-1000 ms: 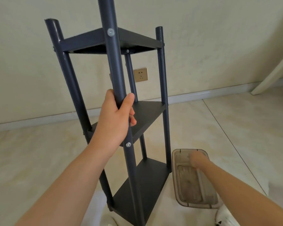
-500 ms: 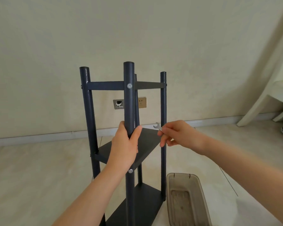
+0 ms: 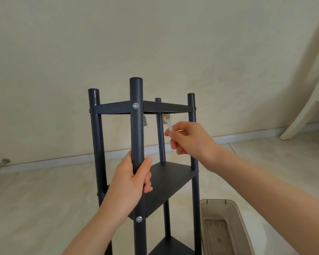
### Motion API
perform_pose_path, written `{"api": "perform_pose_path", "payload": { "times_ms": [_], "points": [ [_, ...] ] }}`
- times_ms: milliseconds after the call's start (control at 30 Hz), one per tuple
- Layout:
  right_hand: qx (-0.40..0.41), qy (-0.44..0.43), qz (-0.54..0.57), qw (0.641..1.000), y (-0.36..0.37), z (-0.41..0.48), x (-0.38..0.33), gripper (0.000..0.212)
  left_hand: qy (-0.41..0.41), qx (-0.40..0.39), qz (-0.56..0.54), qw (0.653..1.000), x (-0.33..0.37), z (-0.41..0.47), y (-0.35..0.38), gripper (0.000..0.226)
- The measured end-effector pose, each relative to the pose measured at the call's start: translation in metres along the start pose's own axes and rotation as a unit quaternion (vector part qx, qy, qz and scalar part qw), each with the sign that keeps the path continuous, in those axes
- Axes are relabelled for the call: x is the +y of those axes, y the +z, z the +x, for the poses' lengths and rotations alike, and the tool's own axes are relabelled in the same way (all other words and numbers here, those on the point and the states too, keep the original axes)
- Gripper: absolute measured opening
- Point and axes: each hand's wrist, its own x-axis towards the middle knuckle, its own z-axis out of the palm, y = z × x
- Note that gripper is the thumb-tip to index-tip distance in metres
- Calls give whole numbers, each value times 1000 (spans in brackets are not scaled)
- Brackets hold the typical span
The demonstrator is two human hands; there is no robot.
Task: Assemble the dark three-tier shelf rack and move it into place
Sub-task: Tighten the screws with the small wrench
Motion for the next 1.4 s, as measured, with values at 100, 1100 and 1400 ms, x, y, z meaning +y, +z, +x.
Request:
{"api": "perform_pose_path", "payload": {
  "times_ms": [100,1100,1400],
  "points": [
    [-41,-9,-2,999,13,0,-4,19,-15,11,9,1000,0,-5,-8,12],
    [-7,-95,33,995,59,4,-33,38,89,76,261,958,-6,-5,-33,40],
    [-13,-109,25,994,54,5,-36,21,87,63,259,960,-8,-3,-41,50]
  ]
}}
